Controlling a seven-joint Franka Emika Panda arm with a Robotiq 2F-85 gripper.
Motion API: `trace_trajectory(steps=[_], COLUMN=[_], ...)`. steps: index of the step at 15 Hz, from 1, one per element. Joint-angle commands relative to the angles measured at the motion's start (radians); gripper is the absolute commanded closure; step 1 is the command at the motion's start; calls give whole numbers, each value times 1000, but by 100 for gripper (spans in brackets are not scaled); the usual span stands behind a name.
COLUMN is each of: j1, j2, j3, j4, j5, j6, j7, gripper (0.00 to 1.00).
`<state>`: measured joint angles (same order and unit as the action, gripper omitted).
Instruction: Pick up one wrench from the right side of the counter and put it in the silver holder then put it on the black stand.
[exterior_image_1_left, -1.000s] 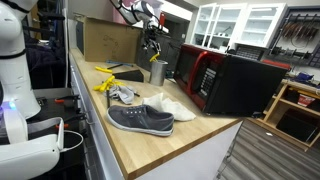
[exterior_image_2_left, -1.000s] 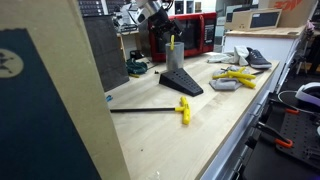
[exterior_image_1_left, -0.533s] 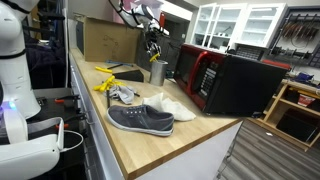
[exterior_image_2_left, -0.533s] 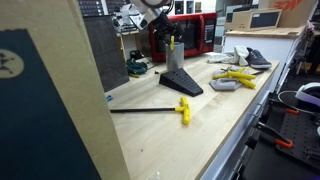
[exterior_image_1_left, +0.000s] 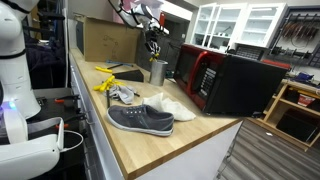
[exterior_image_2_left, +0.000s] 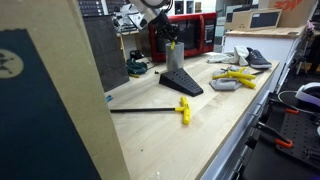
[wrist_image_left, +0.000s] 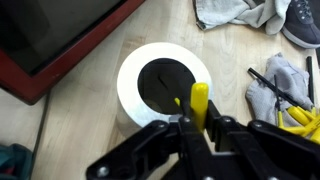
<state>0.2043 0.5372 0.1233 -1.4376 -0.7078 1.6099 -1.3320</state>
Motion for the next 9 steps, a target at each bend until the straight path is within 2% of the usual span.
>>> trace_trajectory(steps=[1,9], j1=[1,15], j2=[-29,-111], j3=[9,23], j4=[-22,-16], j5=[-21,-18], j6=[4,14], j7=[-38,29], gripper=[96,96])
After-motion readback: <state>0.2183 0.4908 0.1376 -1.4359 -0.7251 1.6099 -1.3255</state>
